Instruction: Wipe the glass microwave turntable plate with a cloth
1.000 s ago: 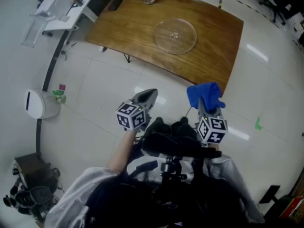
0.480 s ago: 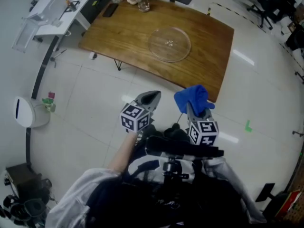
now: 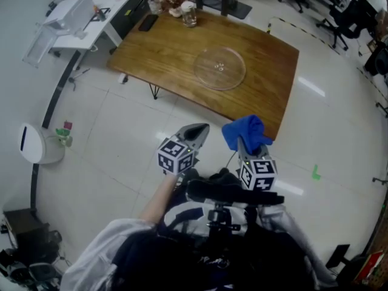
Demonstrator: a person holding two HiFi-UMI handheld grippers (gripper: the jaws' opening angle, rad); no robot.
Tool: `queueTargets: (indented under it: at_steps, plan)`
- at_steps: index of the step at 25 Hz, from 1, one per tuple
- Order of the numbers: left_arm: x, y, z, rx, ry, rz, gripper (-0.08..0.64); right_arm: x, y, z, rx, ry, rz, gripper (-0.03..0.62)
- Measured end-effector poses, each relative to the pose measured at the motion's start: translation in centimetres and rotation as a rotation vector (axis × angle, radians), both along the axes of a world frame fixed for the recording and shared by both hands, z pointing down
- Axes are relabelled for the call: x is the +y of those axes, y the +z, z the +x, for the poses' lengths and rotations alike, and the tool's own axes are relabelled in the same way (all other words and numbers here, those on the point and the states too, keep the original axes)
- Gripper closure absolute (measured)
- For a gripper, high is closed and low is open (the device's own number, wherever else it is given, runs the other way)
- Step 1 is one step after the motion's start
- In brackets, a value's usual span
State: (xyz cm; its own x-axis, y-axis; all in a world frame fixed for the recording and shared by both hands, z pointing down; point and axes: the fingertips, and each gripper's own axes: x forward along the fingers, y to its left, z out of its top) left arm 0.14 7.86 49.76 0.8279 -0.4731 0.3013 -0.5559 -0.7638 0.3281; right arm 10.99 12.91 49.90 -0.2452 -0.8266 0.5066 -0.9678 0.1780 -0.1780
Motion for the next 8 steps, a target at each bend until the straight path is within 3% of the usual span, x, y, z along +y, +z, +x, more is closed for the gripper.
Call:
queueTargets:
  at_steps: [8]
  plan:
    - [1.1, -0.5, -0.5, 0.003, -0.013, 0.004, 0.56, 0.4, -0.6, -0.5, -0.003, -0.011, 0.011, 0.514]
